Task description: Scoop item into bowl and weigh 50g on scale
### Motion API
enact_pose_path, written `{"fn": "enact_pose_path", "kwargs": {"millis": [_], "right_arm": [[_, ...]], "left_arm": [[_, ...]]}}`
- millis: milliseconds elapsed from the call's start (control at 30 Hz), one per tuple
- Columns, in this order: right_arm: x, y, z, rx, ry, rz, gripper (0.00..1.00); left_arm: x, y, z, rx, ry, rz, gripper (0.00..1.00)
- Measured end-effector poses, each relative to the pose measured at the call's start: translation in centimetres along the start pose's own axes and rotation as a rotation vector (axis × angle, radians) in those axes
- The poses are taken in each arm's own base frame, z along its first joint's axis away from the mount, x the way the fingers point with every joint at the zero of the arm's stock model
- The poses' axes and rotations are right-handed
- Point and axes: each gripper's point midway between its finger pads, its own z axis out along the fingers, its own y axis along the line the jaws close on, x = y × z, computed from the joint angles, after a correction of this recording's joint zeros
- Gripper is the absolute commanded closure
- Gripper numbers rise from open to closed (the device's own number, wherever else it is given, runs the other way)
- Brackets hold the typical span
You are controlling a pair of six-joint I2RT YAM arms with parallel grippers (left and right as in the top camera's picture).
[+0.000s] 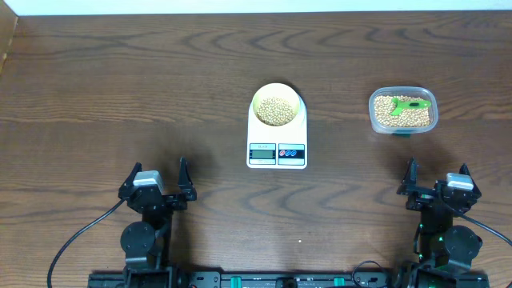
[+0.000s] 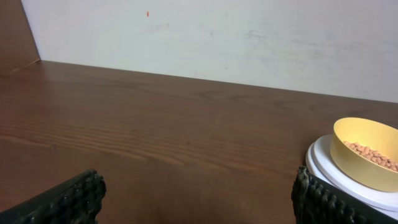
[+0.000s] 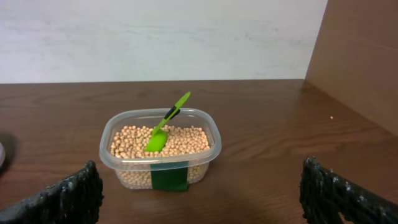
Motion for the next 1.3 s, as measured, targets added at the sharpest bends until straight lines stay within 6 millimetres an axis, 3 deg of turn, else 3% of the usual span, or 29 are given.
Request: {"fn": "enact_pose_path", "kwargs": {"millis": [1300], "right_arm": [[0.0, 0.0, 0.0, 0.0, 0.0, 0.0, 0.01]], "left_arm": [[0.0, 0.0, 0.0, 0.0, 0.0, 0.0, 0.02]]}}
